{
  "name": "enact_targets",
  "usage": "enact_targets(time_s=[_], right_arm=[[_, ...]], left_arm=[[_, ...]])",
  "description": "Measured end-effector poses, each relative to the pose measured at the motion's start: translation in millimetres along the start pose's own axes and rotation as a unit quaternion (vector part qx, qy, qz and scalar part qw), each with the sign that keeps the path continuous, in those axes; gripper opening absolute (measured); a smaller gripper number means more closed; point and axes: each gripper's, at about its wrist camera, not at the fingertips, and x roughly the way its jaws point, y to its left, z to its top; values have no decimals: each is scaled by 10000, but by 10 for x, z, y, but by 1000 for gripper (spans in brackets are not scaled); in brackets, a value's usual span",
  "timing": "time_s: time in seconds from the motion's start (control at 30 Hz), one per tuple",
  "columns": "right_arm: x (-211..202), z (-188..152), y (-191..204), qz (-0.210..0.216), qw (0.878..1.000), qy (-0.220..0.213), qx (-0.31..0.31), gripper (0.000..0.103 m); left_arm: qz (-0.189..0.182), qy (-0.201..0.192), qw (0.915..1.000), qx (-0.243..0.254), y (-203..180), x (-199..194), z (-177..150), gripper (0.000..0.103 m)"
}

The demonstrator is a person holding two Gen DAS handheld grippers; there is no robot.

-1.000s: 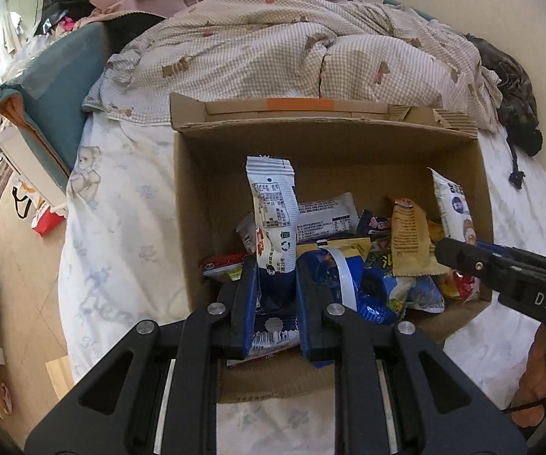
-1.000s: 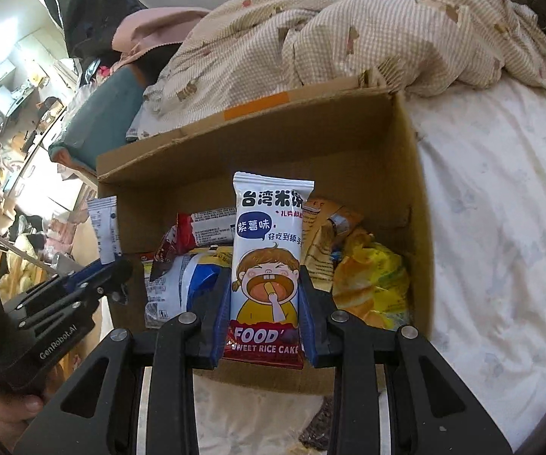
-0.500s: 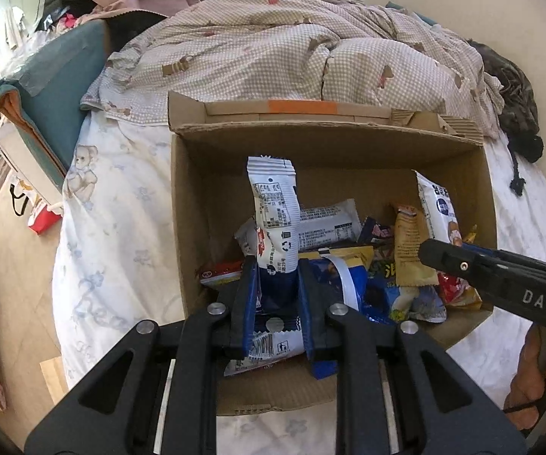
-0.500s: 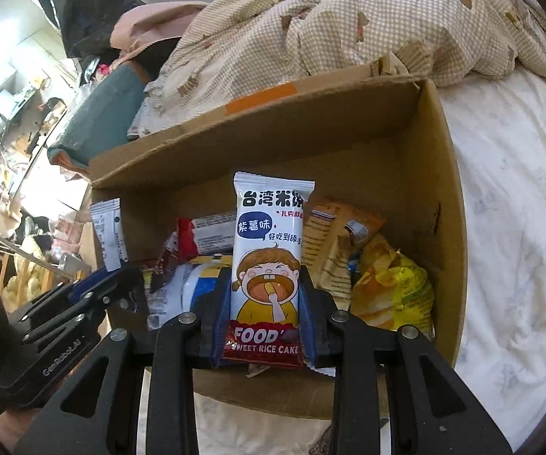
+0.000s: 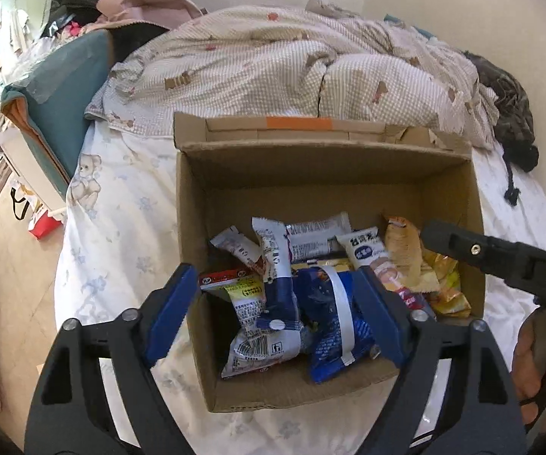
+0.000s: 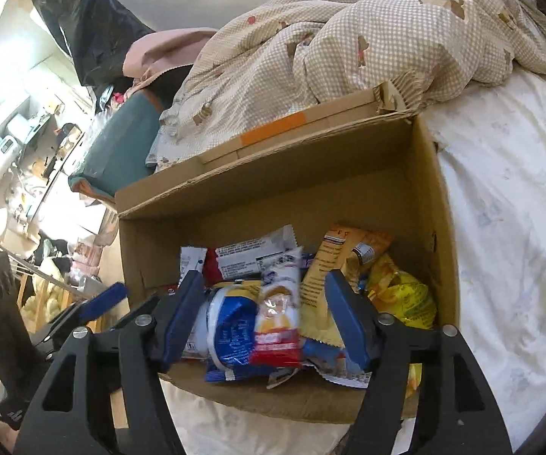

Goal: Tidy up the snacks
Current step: 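Withdraw both grippers from the box toward the chocolate bar and bear-print packet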

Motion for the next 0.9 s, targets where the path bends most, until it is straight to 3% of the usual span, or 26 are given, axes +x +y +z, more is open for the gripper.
enact_targets(time_s=[0.33,0.6,0.7,0.9], right_arm=[[-204,-16,-71,-102,9997,-147,151,70],[-705,-142,-314,-467,9948,-588,693,70],[-793,-301,-490,-810,9896,-501,1076,70],[-857,-715,-830,-1145,9771,-100,1789,70]], left_arm=[[22,8,10000,-46,13,-60,-44,82],[-8,-2,9994,-357,159,-230,-129,82],[141,-2,9990,-415,202,-289,-175,82],[6,24,9990,-447,172,-373,-251,82]])
